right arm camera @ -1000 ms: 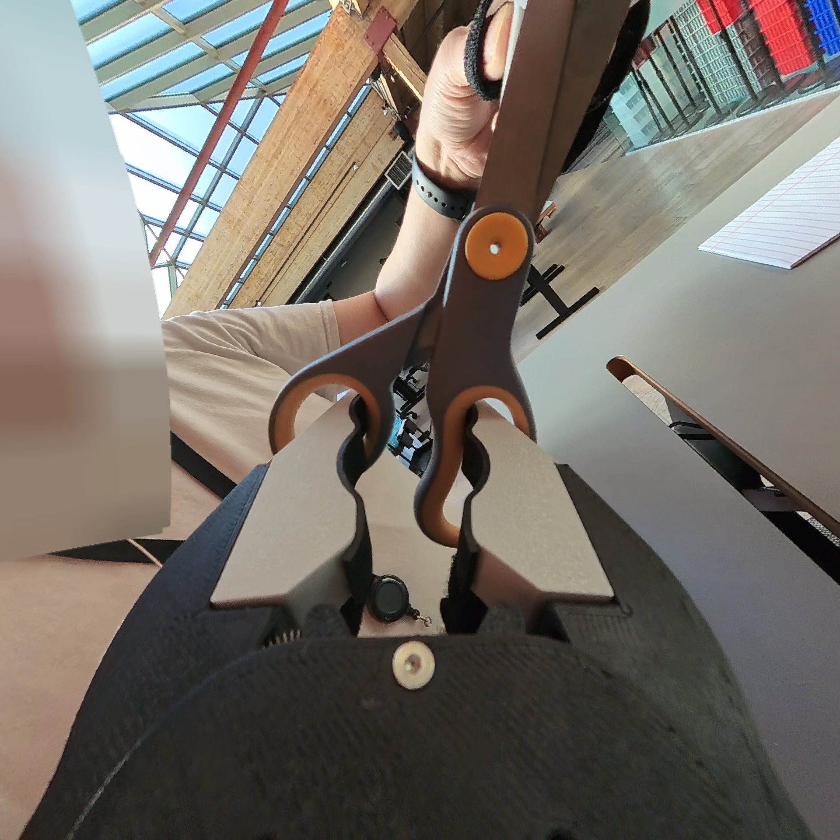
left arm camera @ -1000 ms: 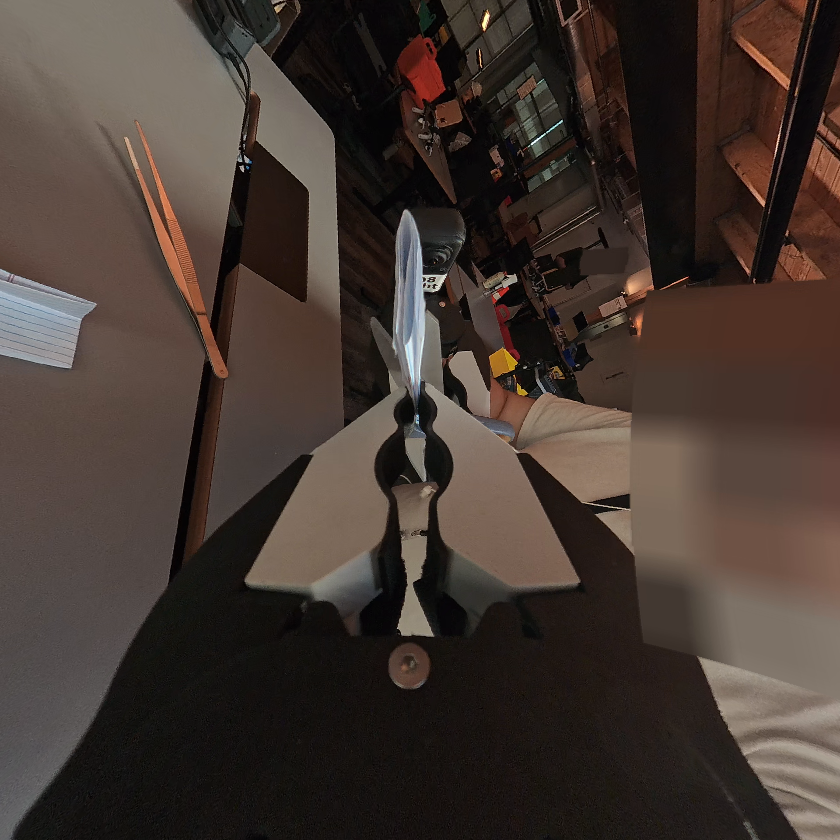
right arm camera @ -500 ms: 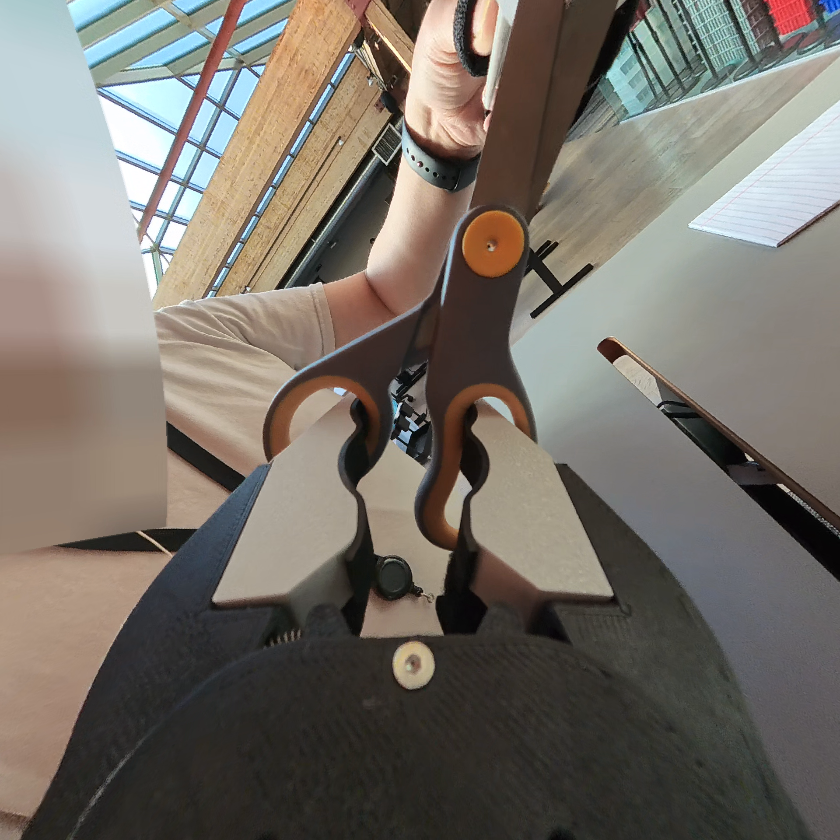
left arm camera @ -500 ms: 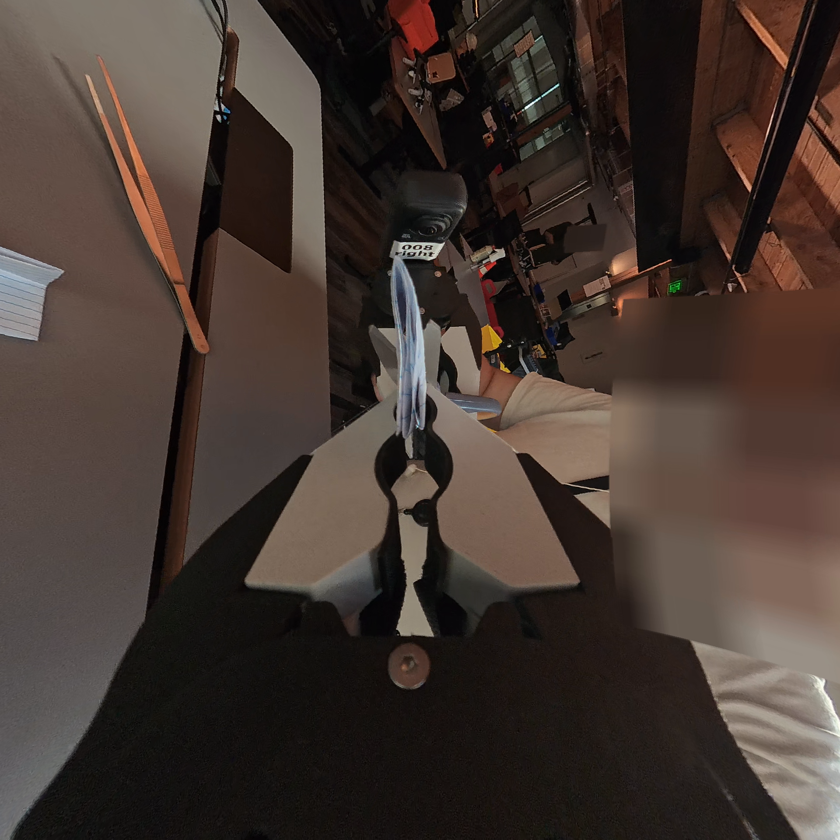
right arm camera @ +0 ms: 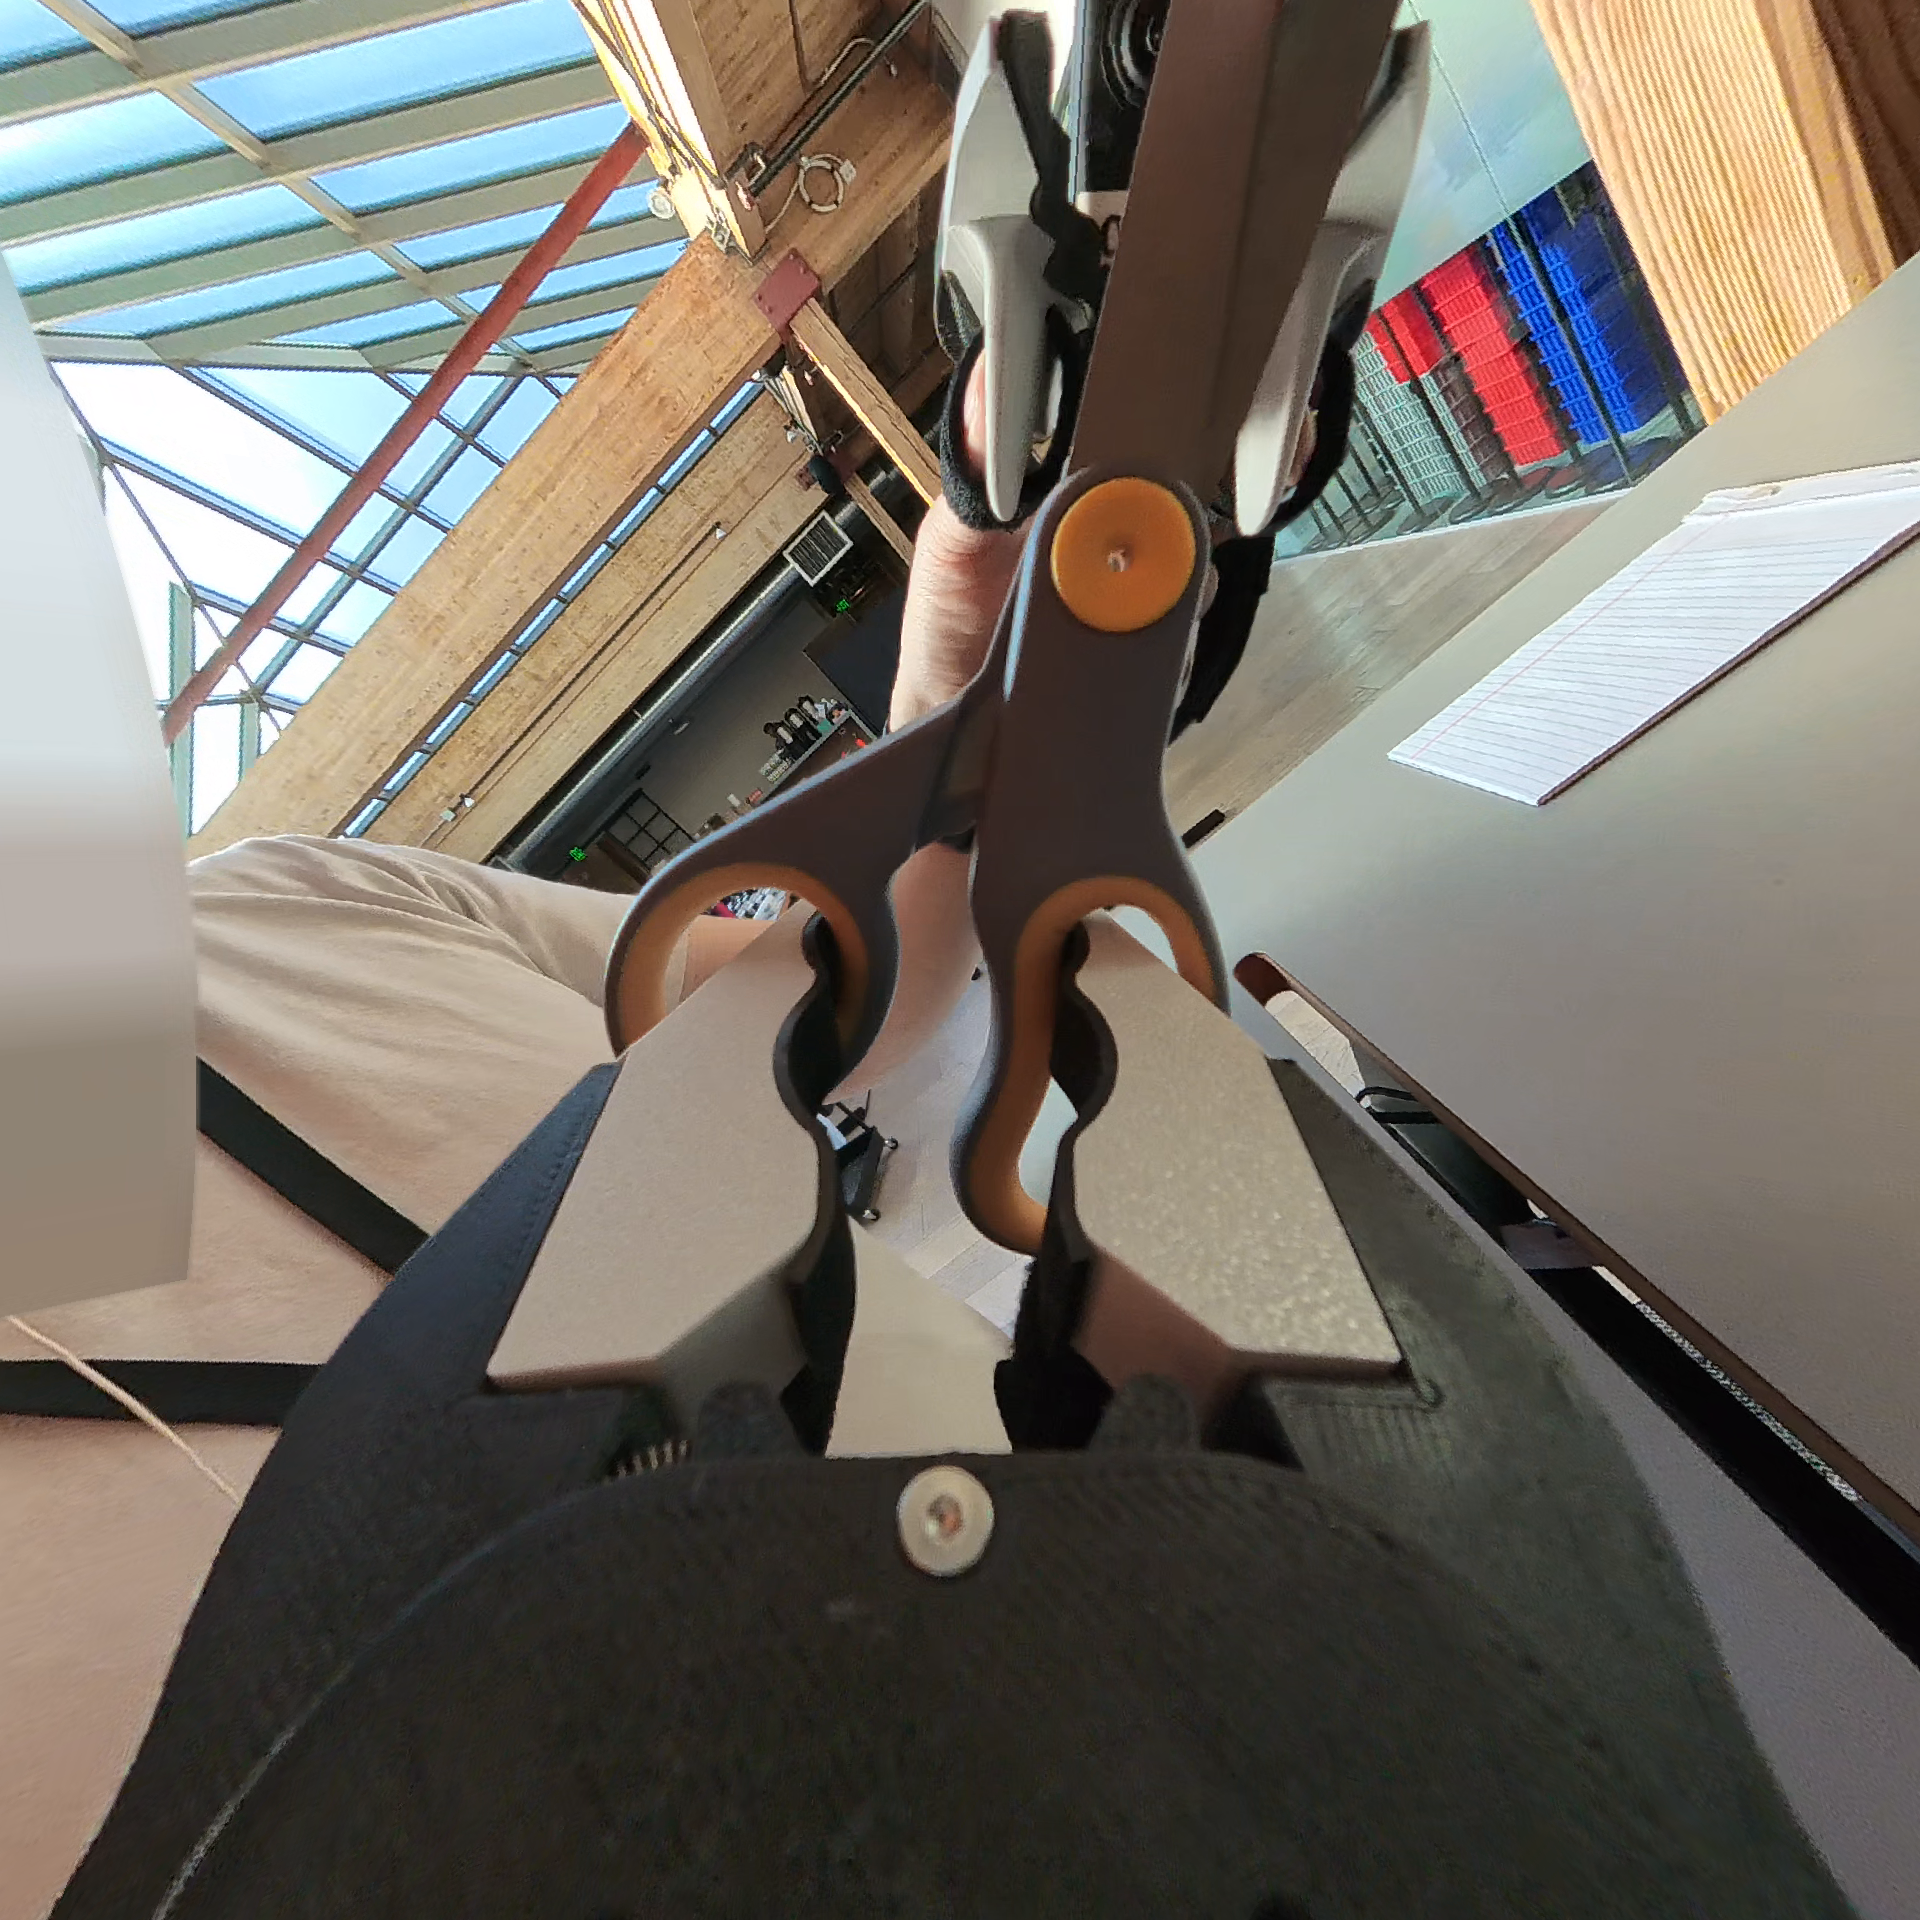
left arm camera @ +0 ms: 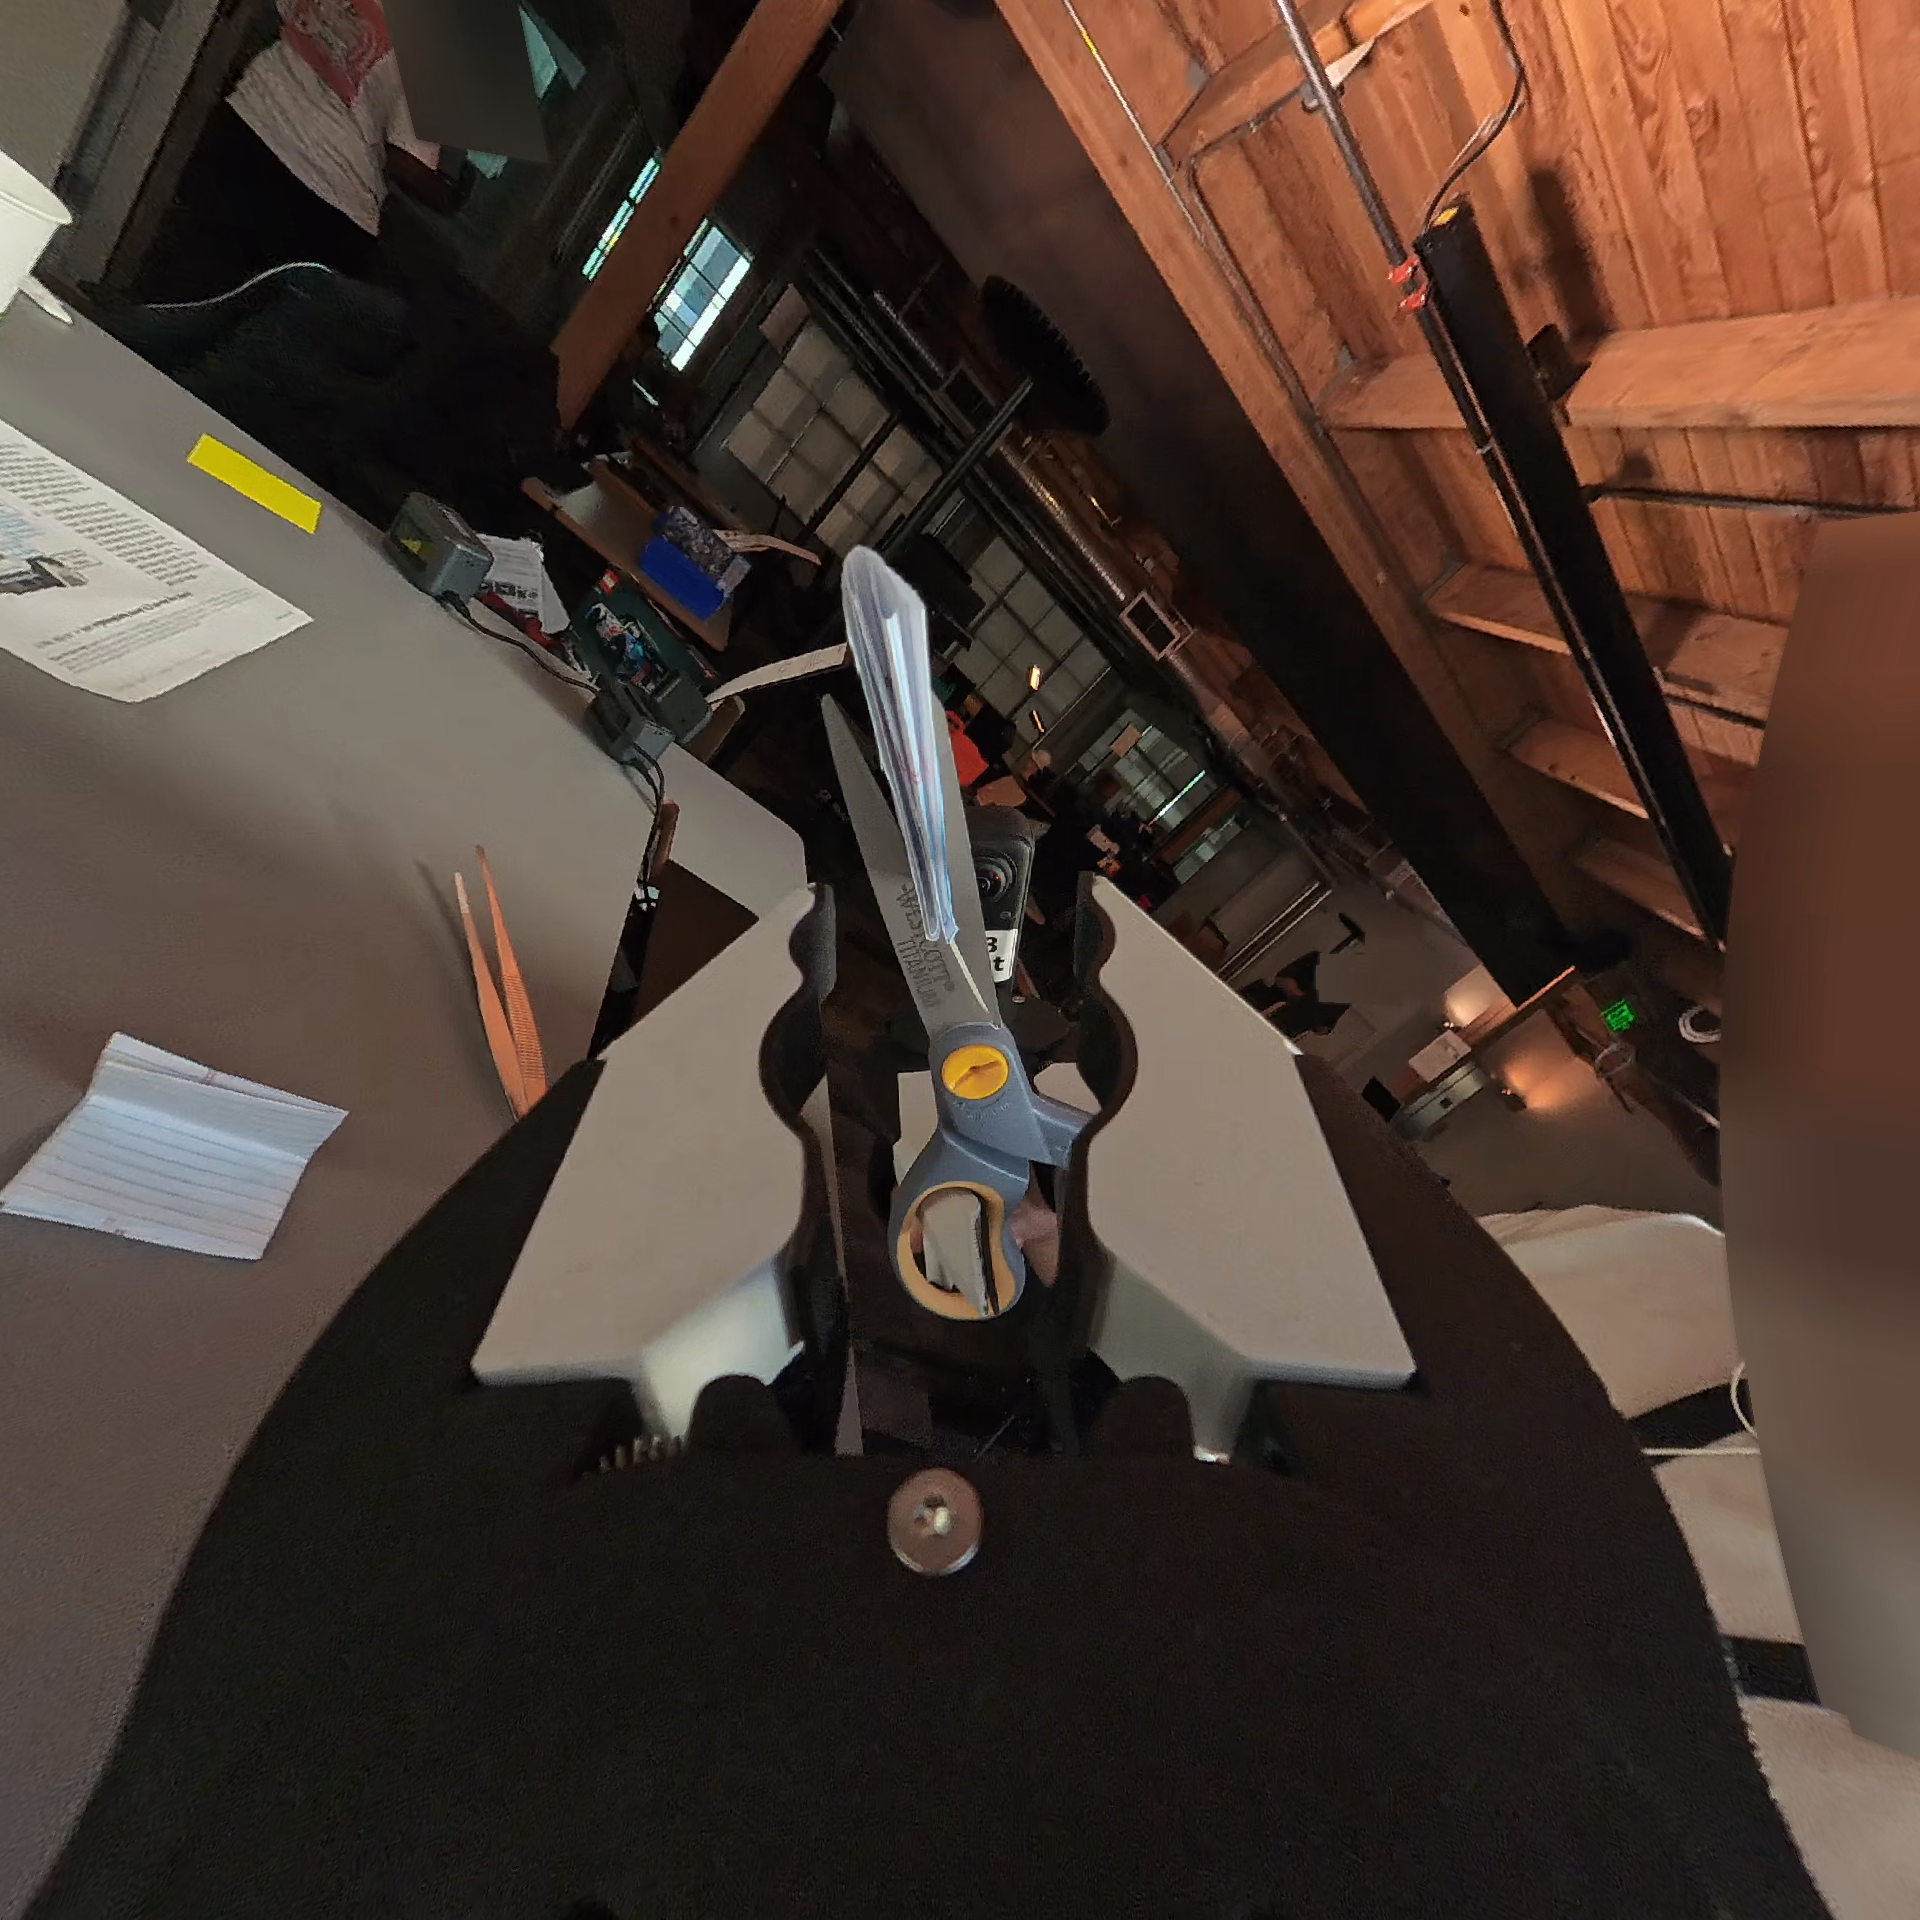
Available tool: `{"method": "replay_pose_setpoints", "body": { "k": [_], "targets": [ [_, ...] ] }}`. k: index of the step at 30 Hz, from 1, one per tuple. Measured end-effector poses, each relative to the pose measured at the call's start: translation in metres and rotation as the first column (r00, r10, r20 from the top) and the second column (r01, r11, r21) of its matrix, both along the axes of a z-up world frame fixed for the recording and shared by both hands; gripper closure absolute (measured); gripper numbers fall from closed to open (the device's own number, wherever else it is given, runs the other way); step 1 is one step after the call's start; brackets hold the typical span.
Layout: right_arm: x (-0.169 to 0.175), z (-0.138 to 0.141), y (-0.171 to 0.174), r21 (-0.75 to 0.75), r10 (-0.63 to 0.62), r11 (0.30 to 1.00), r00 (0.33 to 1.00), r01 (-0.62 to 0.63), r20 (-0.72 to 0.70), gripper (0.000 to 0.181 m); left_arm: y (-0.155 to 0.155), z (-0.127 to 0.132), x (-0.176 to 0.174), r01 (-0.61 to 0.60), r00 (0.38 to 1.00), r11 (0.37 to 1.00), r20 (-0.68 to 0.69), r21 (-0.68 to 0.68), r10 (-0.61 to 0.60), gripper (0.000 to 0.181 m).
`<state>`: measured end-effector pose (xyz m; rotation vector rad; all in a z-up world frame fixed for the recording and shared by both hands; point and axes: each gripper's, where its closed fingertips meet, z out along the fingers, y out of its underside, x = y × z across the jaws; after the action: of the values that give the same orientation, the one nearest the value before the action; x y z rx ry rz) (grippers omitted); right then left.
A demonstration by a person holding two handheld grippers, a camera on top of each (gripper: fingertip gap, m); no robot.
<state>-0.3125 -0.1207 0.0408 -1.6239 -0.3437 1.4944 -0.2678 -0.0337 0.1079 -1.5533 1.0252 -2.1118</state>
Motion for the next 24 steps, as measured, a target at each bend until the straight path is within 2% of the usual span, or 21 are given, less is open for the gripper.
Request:
{"method": "replay_pose_setpoints", "body": {
  "k": [2, 4, 5, 8, 10, 15, 24],
  "targets": [
    [-0.002, -0.003, 0.001, 0.008, 0.006, 1.0, 1.0, -0.006, 0.008, 0.145, 0.0, -0.003, 0.005, -0.017, 1.0, 1.0, 0.026, -0.018, 0.017, 0.145],
    [-0.005, -0.005, 0.001, 0.016, 0.013, 1.0, 1.0, -0.013, 0.015, 0.145, -0.003, -0.003, 0.006, -0.014, 0.998, 1.0, 0.059, -0.009, 0.015, 0.174],
    [-0.006, -0.006, 0.001, 0.023, 0.015, 1.0, 1.0, -0.016, 0.022, 0.145, -0.003, -0.005, 0.007, -0.021, 0.998, 1.0, 0.055, 0.002, 0.021, 0.181],
    [-0.004, -0.013, 0.002, 0.025, 0.011, 1.0, 0.999, -0.012, 0.038, 0.145, -0.001, -0.012, 0.008, -0.02, 1.0, 0.999, -0.009, 0.033, 0.02, 0.181],
    [-0.002, -0.009, -0.002, 0.028, 0.04, 0.999, 0.999, -0.04, -0.01, 0.143, -0.001, -0.014, 0.007, 0.003, 0.999, 0.999, -0.044, 0.036, -0.001, 0.181],
    [0.0, -0.005, -0.002, 0.029, 0.055, 0.998, 0.998, -0.054, -0.038, 0.131, -0.001, -0.013, 0.008, 0.003, 0.996, 0.997, -0.091, 0.077, 0.004, 0.181],
    [0.003, -0.004, -0.006, 0.05, 0.089, 0.995, 0.995, -0.09, 0.036, 0.131, -0.002, -0.009, 0.005, 0.098, 0.993, 0.991, -0.062, -0.09, -0.104, 0.181]
  ]
}}
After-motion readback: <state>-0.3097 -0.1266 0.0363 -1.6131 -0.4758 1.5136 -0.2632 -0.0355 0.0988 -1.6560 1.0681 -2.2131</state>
